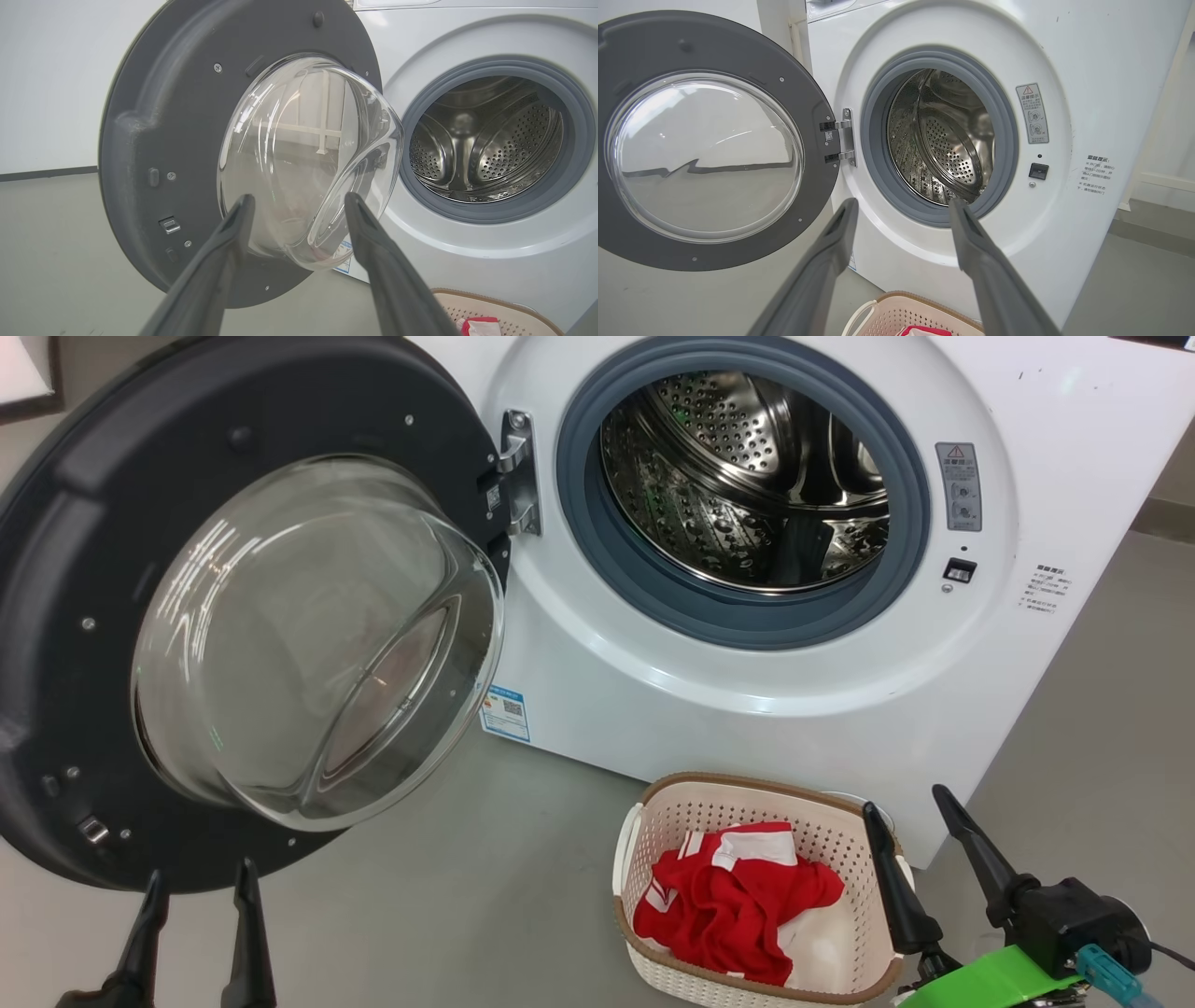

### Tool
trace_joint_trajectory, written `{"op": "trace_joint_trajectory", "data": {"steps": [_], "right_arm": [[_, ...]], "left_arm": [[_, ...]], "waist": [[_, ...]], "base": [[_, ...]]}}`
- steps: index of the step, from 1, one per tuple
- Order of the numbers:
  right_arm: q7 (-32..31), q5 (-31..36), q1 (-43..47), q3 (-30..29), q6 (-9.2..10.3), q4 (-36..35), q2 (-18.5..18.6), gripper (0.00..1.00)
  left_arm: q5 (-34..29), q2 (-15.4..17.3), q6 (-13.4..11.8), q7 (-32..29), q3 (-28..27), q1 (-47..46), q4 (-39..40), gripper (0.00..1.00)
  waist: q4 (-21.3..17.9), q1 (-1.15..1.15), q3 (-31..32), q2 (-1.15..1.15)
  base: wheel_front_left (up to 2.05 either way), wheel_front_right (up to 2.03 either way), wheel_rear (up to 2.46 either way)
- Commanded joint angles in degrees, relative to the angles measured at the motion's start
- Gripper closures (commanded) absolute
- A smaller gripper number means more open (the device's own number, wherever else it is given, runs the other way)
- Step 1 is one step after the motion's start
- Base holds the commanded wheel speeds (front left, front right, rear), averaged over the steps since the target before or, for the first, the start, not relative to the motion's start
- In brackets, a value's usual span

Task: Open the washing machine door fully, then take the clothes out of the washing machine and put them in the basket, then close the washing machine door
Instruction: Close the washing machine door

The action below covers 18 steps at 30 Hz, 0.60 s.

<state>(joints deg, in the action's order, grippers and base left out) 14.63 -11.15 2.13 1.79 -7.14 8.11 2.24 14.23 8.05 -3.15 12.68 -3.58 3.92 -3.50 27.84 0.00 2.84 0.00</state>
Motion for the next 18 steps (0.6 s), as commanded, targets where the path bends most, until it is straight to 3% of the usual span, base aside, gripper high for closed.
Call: {"op": "trace_joint_trajectory", "data": {"steps": [1,10,18], "right_arm": [[0.4,0.0,-2.9,1.7,-0.35,-1.0,0.6,0.0],[0.4,0.3,-4.0,3.1,-0.35,0.2,0.8,0.0],[0.4,0.2,-4.4,3.4,-0.35,0.7,1.2,0.0]], "left_arm": [[-0.4,0.8,-0.9,0.2,-2.1,-0.7,2.1,0.0],[-1.3,0.3,-2.9,0.5,-2.1,0.2,3.0,0.0],[-2.0,0.8,-3.2,-0.4,-1.1,0.5,3.3,0.0]], "waist": [[0.2,0.0,-0.2,0.0],[0.5,0.0,-0.6,0.0],[0.3,0.0,-0.3,0.0]], "base": [[0.0,0.0,0.0],[0.0,0.0,0.0],[0.0,0.0,0.0]]}}
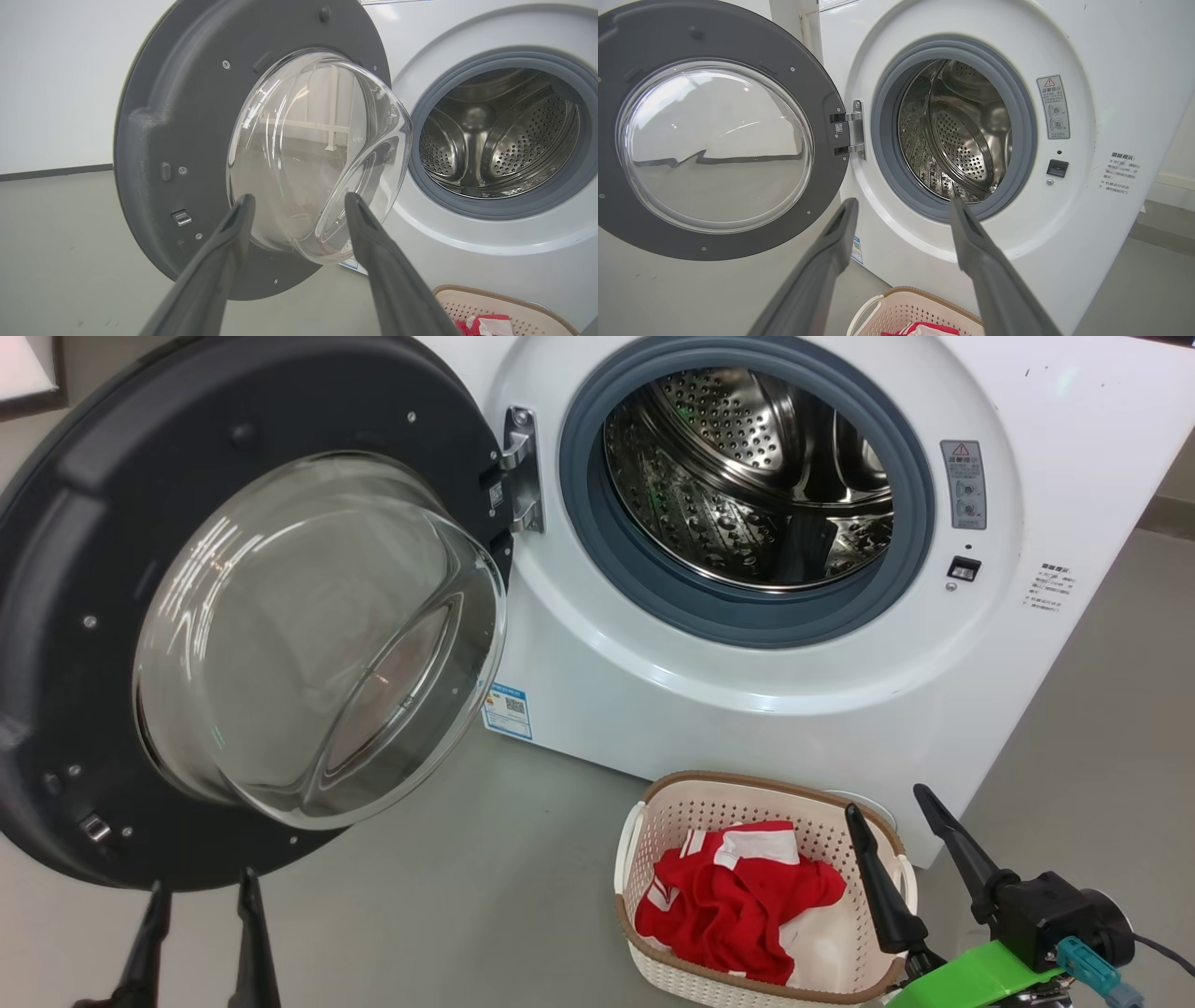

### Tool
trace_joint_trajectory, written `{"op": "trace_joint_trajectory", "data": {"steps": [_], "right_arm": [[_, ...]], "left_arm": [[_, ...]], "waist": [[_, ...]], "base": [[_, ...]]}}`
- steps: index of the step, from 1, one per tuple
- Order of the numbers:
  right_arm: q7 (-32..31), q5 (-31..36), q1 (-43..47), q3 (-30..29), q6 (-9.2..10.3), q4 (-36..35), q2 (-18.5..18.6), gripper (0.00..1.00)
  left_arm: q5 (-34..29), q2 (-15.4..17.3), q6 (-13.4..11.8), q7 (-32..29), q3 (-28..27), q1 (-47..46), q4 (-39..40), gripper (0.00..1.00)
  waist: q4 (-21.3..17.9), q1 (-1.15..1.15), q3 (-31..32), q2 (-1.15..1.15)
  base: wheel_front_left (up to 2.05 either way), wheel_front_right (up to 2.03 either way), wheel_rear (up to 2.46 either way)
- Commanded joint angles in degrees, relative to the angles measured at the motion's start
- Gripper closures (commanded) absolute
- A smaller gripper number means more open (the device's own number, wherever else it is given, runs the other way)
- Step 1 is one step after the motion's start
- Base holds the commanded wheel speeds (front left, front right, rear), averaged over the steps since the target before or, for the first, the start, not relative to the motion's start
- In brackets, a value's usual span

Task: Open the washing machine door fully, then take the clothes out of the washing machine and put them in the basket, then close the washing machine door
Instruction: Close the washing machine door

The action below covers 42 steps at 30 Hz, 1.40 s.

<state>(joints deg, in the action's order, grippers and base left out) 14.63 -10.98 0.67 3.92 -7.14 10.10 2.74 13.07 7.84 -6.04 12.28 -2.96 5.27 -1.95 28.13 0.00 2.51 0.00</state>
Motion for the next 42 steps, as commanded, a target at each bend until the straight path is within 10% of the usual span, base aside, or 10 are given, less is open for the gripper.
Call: {"op": "trace_joint_trajectory", "data": {"steps": [1,2,3,4,18,31,42], "right_arm": [[0.4,0.0,-2.9,1.2,-0.35,-1.2,0.7,0.0],[0.4,0.0,-2.9,1.2,-0.35,-1.0,0.7,0.0],[0.4,0.0,-2.9,1.2,-0.35,-0.9,0.7,0.0],[0.4,0.0,-2.9,1.3,-0.35,-0.8,0.6,0.0],[0.4,0.5,-1.8,0.3,-0.35,-0.4,0.6,0.0],[0.4,0.9,-1.0,0.8,-0.35,1.2,0.4,0.0],[0.4,0.5,-1.3,1.9,-0.35,1.8,0.8,0.0]], "left_arm": [[-1.0,1.1,-0.4,-0.3,-1.6,-0.8,1.7,0.0],[-1.1,1.2,-0.4,-0.8,-1.4,-0.8,1.6,0.16],[-1.1,1.3,-0.5,-1.1,-1.3,-0.8,1.6,0.86],[-1.2,1.5,-0.7,-1.4,-1.4,-0.9,1.6,1.0],[3.1,9.9,-4.9,-5.3,-12.6,-20.0,3.5,1.0],[12.5,17.2,-1.1,-5.8,-17.4,-43.5,-28.2,1.0],[27.2,21.0,2.1,-22.3,-26.4,-53.3,-46.6,1.0]], "waist": [[-0.1,0.0,0.1,0.0],[-0.1,0.0,0.2,0.0],[-0.2,0.0,0.3,0.0],[-0.3,0.0,0.4,0.0],[-0.9,0.0,1.0,0.0],[-2.8,0.0,0.1,0.0],[-5.2,0.0,-0.7,0.0]], "base": [[0.0,0.0,0.0],[0.0,0.0,0.0],[0.0,0.0,0.0],[0.0,0.0,0.0],[0.0,0.0,0.0],[0.0,0.0,0.0],[0.0,0.0,0.0]]}}
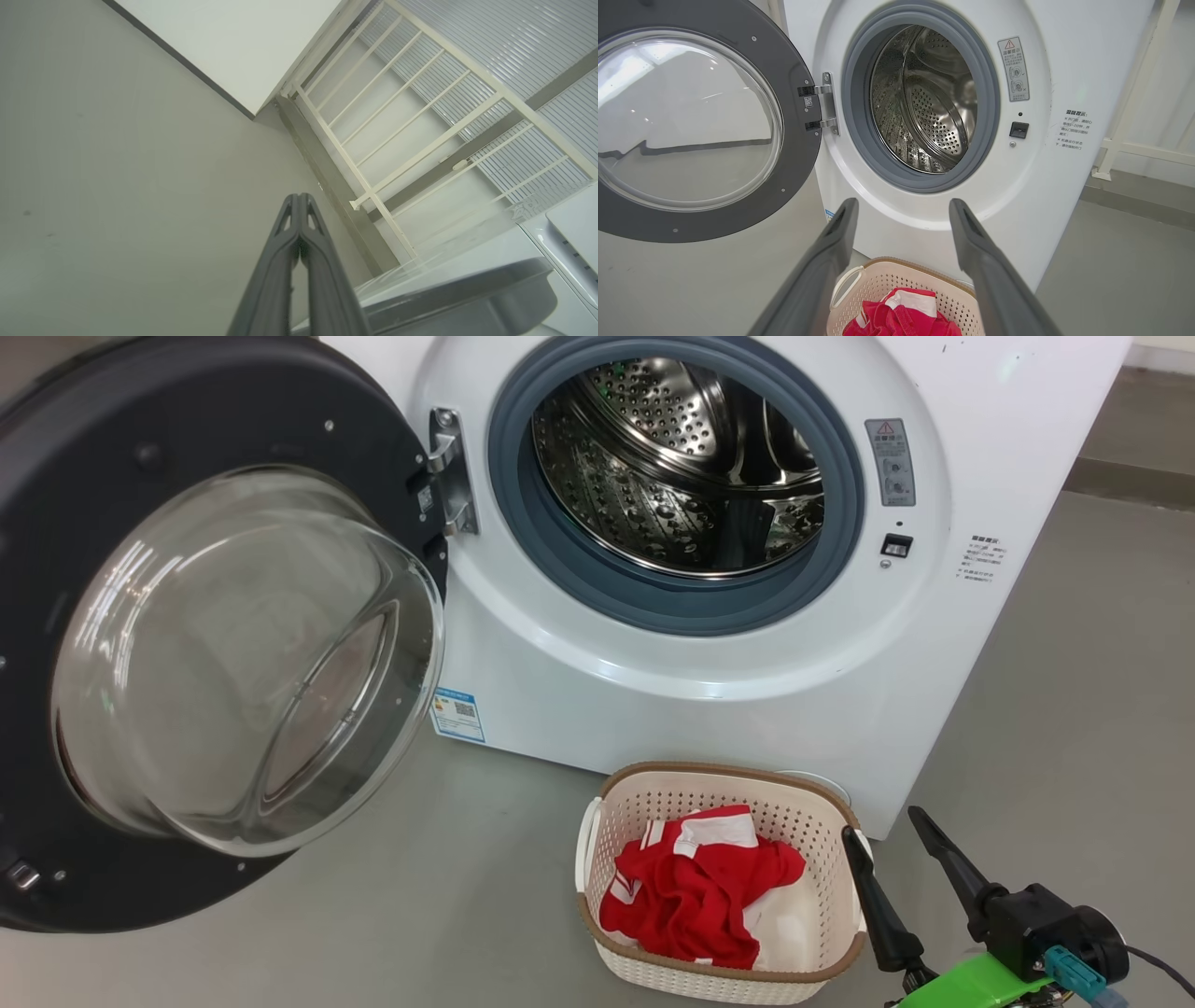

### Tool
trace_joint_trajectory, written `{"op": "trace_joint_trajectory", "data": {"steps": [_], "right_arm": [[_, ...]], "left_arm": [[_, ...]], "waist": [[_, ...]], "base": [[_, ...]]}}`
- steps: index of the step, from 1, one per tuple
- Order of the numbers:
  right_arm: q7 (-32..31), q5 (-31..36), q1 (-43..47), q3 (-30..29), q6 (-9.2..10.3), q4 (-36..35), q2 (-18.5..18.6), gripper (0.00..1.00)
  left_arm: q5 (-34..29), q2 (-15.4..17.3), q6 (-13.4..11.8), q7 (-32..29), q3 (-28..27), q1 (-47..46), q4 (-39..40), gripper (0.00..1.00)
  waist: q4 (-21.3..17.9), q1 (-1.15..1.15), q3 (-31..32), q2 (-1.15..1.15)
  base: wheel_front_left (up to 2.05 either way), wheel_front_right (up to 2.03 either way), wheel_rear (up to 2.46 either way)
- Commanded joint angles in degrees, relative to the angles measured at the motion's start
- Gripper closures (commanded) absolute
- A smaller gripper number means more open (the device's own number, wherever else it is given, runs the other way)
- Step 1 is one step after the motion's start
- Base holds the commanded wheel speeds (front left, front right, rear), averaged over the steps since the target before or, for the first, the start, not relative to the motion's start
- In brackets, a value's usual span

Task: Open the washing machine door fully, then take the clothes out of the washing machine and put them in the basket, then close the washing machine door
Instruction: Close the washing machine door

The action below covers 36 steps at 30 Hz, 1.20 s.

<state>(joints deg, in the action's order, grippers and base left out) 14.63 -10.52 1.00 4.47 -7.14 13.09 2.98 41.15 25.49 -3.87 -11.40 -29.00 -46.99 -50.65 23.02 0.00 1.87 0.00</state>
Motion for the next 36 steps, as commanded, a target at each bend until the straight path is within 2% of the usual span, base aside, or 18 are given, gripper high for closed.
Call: {"op": "trace_joint_trajectory", "data": {"steps": [1,8,13,17,26,36], "right_arm": [[0.4,-0.1,-1.5,1.3,-0.35,-1.2,0.7,0.0],[0.4,-0.2,-1.5,1.6,-0.35,-0.9,1.0,0.0],[0.4,-0.2,-2.2,2.4,-0.35,-0.7,1.3,0.0],[0.4,-0.5,-2.2,2.5,-0.35,-0.7,1.3,0.0],[0.4,-0.9,-1.5,2.8,-0.35,0.0,0.8,0.0],[0.4,-2.4,-1.5,2.5,-0.35,0.3,0.3,0.0]], "left_arm": [[0.6,3.5,0.5,-1.0,-1.0,-1.4,1.0,1.0],[8.9,3.8,3.4,-14.7,-4.9,-2.9,-3.7,1.0],[11.9,3.3,4.6,-19.4,-6.2,-2.7,-5.1,1.0],[15.0,2.4,6.9,-24.4,-7.2,-1.9,-5.4,1.0],[17.4,0.3,9.5,-30.6,-7.0,2.4,-2.6,1.0],[22.8,-5.7,9.7,-33.6,-10.0,7.0,6.3,1.0]], "waist": [[-0.1,0.0,-0.1,0.0],[-0.6,0.0,-0.2,0.0],[-1.0,0.0,-0.4,0.0],[-1.0,0.0,-0.5,0.0],[-0.4,0.0,-0.5,0.0],[0.5,0.0,-0.3,0.0]], "base": [[0.0,0.0,0.0],[0.0,0.0,0.0],[0.0,0.0,0.0],[0.0,0.0,0.0],[0.0,0.0,0.0],[0.0,0.0,0.0]]}}
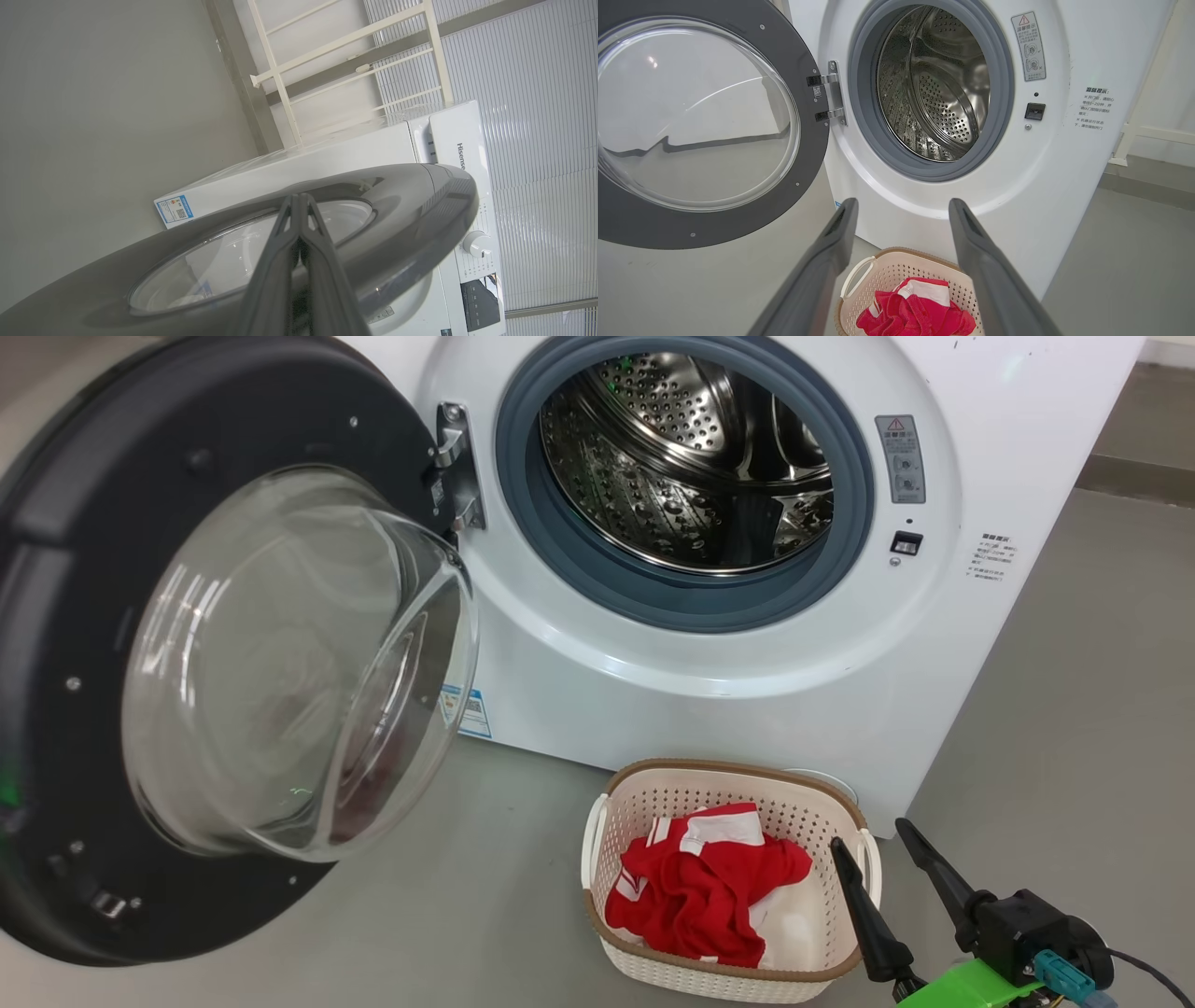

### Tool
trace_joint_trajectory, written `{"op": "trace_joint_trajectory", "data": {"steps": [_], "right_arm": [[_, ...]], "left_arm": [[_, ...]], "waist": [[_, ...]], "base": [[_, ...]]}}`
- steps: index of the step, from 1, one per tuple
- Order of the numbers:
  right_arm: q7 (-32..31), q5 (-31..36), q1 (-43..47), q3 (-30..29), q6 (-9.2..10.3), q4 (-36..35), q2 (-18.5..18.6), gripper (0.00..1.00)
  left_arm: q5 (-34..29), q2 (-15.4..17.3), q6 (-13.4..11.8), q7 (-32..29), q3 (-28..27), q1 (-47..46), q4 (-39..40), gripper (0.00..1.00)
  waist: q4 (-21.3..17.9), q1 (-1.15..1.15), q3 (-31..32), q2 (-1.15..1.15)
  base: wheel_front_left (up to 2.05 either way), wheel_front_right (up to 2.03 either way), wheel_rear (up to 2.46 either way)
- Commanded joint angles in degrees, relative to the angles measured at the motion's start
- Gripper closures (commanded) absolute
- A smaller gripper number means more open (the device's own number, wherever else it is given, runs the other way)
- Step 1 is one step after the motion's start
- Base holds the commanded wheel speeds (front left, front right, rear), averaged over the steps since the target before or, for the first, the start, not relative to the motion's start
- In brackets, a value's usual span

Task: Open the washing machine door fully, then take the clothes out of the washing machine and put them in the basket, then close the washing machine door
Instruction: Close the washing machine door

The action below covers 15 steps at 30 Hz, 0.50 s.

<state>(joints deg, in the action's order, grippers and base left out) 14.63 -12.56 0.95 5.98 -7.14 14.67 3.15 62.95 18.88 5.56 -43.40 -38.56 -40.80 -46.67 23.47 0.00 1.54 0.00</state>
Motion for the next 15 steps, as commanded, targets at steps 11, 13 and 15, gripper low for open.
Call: {"op": "trace_joint_trajectory", "data": {"steps": [11,13,15], "right_arm": [[0.4,-0.5,-1.1,0.7,-0.35,-1.0,-0.1,0.0],[0.4,-0.6,-1.2,0.6,-0.35,-1.0,-0.1,0.0],[0.4,-0.7,-1.3,0.4,-0.35,-1.0,-0.2,0.0]], "left_arm": [[4.1,-6.9,-3.9,-7.9,-0.5,8.2,20.2,1.0],[3.7,-8.7,-4.7,-8.7,0.2,10.3,24.6,1.0],[3.7,-10.5,-5.8,-9.4,0.6,12.2,28.9,1.0]], "waist": [[0.2,0.0,0.1,0.0],[0.1,0.0,0.1,0.0],[-0.1,0.0,0.0,0.0]], "base": [[0.0,0.0,0.0],[0.0,0.0,0.0],[0.0,0.0,0.0]]}}
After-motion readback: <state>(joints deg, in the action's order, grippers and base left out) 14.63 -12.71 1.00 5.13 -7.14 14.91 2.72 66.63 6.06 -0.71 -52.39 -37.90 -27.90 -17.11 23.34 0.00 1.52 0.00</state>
